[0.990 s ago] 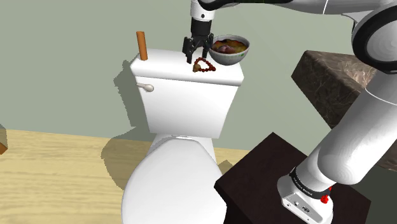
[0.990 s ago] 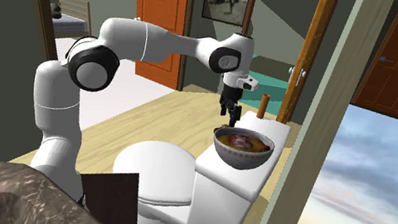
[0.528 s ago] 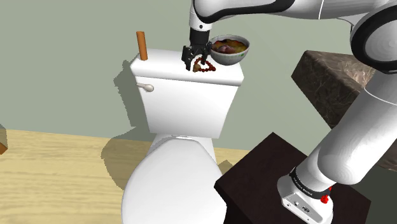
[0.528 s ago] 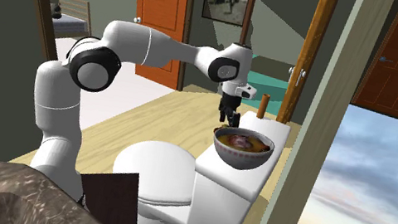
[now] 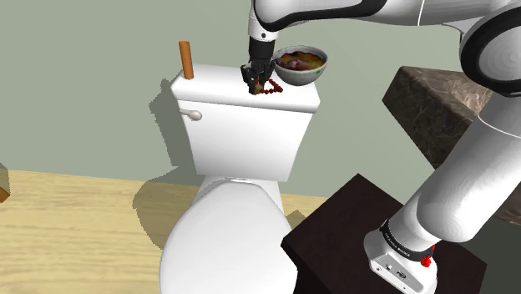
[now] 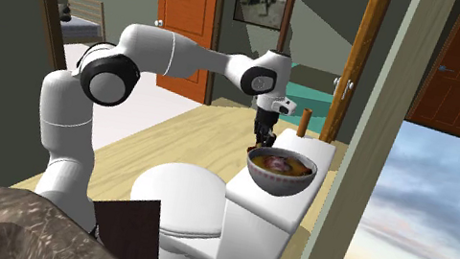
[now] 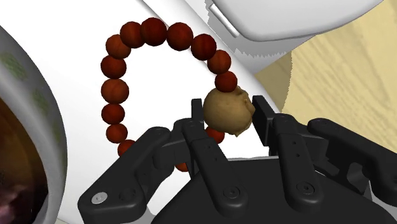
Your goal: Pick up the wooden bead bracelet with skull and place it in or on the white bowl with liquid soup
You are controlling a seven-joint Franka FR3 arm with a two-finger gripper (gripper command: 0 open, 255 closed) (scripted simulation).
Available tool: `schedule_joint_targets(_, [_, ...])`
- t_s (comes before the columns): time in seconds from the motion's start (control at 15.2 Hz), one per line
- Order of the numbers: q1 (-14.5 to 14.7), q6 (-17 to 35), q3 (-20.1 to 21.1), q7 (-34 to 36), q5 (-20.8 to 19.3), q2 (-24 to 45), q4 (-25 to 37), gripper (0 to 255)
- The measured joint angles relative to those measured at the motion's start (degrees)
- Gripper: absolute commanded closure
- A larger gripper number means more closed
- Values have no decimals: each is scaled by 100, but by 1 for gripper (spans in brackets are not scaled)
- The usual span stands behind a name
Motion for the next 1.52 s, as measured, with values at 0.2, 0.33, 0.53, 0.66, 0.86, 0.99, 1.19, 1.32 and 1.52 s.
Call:
schedule_joint_targets(0.2, [0,0,0,0,0,0,-1,255])
schedule_joint_targets(0.33, [0,0,0,0,0,0,-1,255])
schedule_joint_targets(0.53, [0,0,0,0,0,0,-1,255])
schedule_joint_targets(0.66, [2,-107,1,1,0,3,111,255])
schedule_joint_targets(0.86, [7,-304,5,5,-4,24,330,255])
schedule_joint_targets(0.99, [13,-460,9,12,-5,28,490,255])
schedule_joint_targets(1.19, [19,-695,13,17,-8,52,748,255])
schedule_joint_targets(1.32, [18,-871,10,8,-13,89,960,255])
schedule_joint_targets(1.52, [23,-1121,11,7,-22,143,1264,255])
